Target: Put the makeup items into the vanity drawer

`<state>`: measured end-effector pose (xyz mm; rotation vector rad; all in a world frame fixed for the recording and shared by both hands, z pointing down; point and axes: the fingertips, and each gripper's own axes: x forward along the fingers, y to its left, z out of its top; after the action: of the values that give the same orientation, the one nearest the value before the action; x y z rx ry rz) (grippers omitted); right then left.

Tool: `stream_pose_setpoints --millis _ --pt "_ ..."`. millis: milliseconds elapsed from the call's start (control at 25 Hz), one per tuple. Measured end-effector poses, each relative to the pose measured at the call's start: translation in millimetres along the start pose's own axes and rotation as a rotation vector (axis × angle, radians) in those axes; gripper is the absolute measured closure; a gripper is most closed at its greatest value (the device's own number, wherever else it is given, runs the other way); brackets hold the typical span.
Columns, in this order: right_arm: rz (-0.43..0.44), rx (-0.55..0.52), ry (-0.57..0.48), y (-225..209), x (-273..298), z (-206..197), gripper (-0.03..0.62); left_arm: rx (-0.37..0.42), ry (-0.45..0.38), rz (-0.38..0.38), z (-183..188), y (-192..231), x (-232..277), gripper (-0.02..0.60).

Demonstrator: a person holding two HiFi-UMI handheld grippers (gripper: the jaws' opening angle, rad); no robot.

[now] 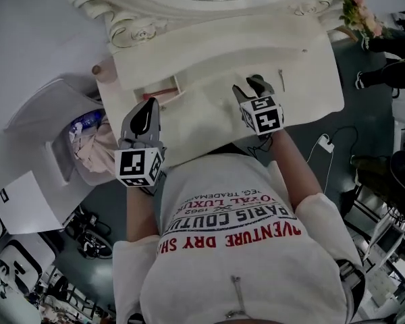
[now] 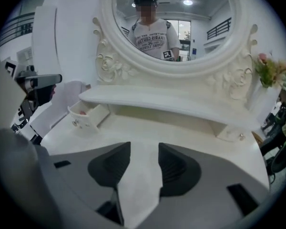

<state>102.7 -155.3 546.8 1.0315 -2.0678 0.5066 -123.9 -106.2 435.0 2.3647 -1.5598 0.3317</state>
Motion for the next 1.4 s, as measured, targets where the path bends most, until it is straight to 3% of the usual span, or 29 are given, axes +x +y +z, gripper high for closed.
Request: stream_pose_setpoints --millis 400,840,1000,1080,1400 --pt "-0.020 0.031 0.089 -72 11 -61 0.388 -0.016 0.041 -0.017 -13 -62 50 0.571" --pt "0.056 -0.045 0.107 -72 34 -69 0.364 -0.032 0.079 0.026 -31 -81 61 0.571" --pt "0.074 -0.053 0.114 -69 34 -71 0.413 -0.024 0.070 0.031 -29 -82 59 0.571" --pt "0.062 -0.062 0.114 -70 32 -70 0.507 -0.015 0.061 0.031 -27 -83 58 0.571" --pt "0.078 -0.034 0.042 -53 18 -29 0.507 -0.004 0.017 0.075 -16 -67 32 0.571"
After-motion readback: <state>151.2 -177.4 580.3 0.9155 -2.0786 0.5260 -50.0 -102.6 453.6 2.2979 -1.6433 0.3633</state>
